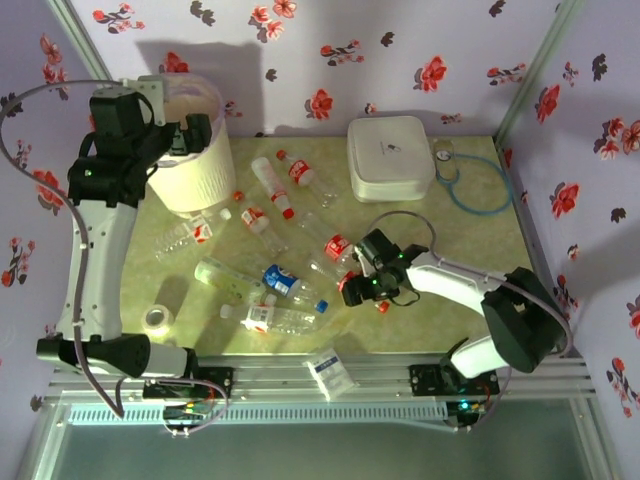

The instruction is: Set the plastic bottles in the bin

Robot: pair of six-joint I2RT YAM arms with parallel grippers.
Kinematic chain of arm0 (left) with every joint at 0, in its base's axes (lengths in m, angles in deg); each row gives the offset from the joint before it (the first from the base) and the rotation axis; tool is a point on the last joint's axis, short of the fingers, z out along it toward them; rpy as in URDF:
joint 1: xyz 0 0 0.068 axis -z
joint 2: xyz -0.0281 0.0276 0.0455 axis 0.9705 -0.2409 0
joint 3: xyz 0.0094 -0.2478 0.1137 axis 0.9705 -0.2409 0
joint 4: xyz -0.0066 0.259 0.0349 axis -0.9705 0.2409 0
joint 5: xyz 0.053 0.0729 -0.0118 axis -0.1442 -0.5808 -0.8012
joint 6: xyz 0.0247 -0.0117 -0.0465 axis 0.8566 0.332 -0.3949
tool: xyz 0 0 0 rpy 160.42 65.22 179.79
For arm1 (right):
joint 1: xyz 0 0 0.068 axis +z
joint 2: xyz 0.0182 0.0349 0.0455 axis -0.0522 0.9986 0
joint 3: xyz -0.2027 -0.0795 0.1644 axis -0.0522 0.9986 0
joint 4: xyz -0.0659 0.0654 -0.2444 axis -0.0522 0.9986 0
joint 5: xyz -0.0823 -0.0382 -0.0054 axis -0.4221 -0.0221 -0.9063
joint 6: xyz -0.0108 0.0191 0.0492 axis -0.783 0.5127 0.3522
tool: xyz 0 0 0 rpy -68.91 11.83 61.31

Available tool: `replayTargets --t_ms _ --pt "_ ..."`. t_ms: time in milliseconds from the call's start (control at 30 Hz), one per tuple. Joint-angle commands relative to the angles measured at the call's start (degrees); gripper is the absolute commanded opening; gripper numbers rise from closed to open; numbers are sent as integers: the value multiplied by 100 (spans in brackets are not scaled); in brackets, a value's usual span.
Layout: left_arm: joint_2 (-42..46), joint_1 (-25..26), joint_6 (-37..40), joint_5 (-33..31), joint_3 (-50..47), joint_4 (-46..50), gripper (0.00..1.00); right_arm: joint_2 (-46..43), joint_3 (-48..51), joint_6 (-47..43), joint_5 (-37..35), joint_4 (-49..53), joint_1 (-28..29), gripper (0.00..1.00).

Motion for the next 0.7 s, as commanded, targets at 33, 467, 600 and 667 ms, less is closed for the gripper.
replayTargets --t_ms 33,467,600,667 --pt "-32 89 -428 444 -385 -462 100 -116 -210 -113 46 95 42 64" --pt "97 1193 -1533 1662 -985 -1842 100 -1592 -907 50 3 280 -803 50" --pt "113 1695 -2038 1737 -1461 -2509 100 -1926 -761 785 102 -851 -1418 49" --pt "71 1995 -2327 1733 -1710 -2932 100 -1951 -705 1049 164 -1563 -1452 49"
